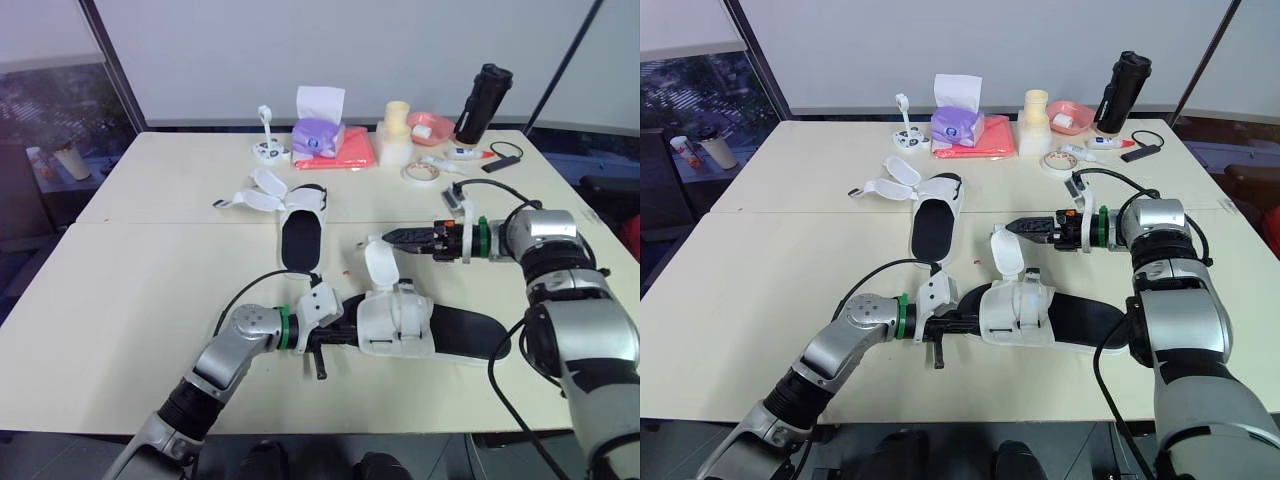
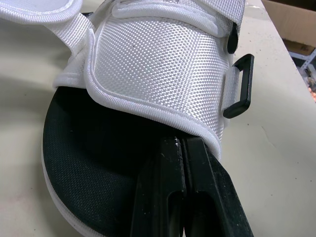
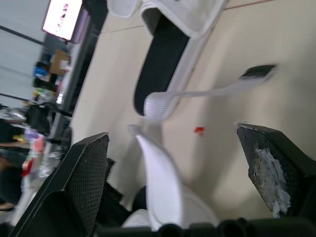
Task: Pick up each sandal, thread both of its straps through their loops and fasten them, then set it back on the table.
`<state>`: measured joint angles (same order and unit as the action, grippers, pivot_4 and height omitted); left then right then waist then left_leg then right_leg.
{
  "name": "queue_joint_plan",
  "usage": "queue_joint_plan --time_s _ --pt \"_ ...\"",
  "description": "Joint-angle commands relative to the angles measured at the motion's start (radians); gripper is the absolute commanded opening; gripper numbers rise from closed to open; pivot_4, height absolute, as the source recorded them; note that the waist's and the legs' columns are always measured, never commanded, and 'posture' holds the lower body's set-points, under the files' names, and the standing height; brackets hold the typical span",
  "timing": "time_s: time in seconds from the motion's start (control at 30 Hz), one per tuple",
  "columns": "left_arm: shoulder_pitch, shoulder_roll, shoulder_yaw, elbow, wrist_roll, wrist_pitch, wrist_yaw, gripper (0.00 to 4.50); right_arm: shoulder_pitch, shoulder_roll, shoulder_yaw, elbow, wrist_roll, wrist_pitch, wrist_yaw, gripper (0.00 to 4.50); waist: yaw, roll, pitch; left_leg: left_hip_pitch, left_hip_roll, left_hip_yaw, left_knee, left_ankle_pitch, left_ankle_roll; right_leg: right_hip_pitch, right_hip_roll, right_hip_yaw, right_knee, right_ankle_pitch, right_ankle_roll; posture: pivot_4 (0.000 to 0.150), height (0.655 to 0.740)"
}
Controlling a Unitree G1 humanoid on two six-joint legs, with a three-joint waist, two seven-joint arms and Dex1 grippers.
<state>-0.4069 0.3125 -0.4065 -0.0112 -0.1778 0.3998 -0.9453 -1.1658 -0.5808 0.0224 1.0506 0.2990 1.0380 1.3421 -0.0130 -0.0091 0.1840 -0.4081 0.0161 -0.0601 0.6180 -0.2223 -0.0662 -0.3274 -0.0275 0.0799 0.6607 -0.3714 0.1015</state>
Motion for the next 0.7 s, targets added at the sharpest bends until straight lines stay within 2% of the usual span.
queue_joint_plan --time_s 0.03,0.27,0.37,0.6,0.7 --pt "0.051 0.018 -0.053 0.094 0.052 0.060 0.020 0.00 -0.016 0.025 -0.040 -0.035 0.036 0.025 0.000 4.43 0.001 0.000 0.000 0.000 0.000 0.000 0.000 0.000 0.000 0.000 0.000 0.000 0.000 0.000 0.000 0.150 0.7400" --pt "0.046 0.010 -0.048 0.101 0.055 0.056 0.031 0.00 -0.081 0.108 -0.167 0.104 0.052 -0.052 -0.197 4.43 0.001 0.000 0.000 0.000 0.000 0.000 0.000 0.000 0.000 0.000 0.000 0.000 0.000 0.000 0.000 0.150 0.7400" --pt "0.052 0.009 -0.039 0.097 0.052 0.061 0.042 0.00 -0.094 0.119 -0.212 0.144 0.053 -0.087 -0.265 3.60 0.003 0.000 0.000 0.000 0.000 0.000 0.000 0.000 0.000 0.000 0.000 0.000 0.000 0.000 0.000 0.150 0.7400" --pt "0.059 0.012 -0.032 0.090 0.049 0.066 0.045 0.00 -0.087 0.135 -0.220 0.142 0.035 -0.152 -0.284 0.05 0.000 0.000 0.000 0.000 0.000 0.000 0.000 0.000 0.000 0.000 0.000 0.000 0.001 0.000 0.000 0.150 0.7400" --pt "0.057 0.014 -0.034 0.091 0.048 0.067 0.040 0.00 -0.059 0.144 -0.184 0.086 0.011 -0.247 -0.229 0.05 -0.001 0.000 0.000 0.000 0.000 0.000 0.001 0.000 0.000 0.000 0.000 0.000 0.001 0.000 0.000 0.150 0.7400"
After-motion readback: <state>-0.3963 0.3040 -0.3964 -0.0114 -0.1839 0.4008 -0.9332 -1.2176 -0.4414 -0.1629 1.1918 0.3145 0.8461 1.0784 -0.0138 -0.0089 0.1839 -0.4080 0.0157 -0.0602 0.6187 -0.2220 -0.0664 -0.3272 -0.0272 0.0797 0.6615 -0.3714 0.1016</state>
